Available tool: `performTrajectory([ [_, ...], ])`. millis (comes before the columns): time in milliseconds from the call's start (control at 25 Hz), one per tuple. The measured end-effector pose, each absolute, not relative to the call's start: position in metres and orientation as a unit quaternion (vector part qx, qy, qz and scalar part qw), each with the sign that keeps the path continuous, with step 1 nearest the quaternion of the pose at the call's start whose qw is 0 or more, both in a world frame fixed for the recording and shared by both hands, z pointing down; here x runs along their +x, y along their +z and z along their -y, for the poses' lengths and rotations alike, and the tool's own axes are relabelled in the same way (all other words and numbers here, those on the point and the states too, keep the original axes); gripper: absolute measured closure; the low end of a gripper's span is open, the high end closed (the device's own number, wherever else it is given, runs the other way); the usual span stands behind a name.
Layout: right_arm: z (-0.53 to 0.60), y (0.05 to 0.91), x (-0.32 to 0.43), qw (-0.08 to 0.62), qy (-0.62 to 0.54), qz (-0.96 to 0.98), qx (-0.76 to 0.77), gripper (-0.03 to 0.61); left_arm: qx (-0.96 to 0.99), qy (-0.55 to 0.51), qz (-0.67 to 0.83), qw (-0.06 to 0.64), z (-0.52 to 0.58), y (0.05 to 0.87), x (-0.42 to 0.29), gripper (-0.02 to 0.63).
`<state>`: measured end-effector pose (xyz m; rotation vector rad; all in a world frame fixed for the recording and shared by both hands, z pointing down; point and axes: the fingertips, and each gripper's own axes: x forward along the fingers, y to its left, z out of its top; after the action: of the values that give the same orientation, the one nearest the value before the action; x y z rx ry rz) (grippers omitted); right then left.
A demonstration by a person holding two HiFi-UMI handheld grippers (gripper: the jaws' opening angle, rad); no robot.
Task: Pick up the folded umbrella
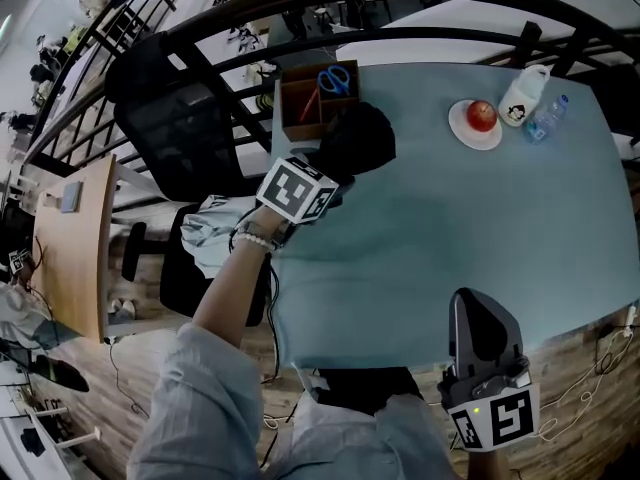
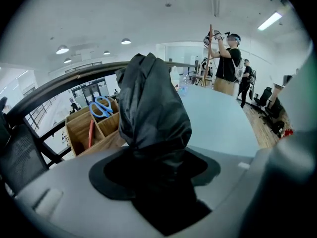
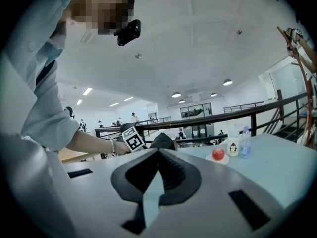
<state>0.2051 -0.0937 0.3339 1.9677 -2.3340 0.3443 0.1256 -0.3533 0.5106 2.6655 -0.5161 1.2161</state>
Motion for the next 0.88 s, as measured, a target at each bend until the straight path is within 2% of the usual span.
performTrajectory([
  [600, 0.042, 0.294, 0.221, 0.025, 0.064, 0.786, 0.614, 0.58, 0.932, 0.264, 0.233, 0.093, 0.269, 0.383, 0.124, 0.333],
  [880, 0.021, 0.277, 0.229, 0.016, 0.038, 0.794, 0.606, 0.58, 0.943, 0.209, 0.249, 0.073, 0.22, 0.327, 0.123, 0.333],
])
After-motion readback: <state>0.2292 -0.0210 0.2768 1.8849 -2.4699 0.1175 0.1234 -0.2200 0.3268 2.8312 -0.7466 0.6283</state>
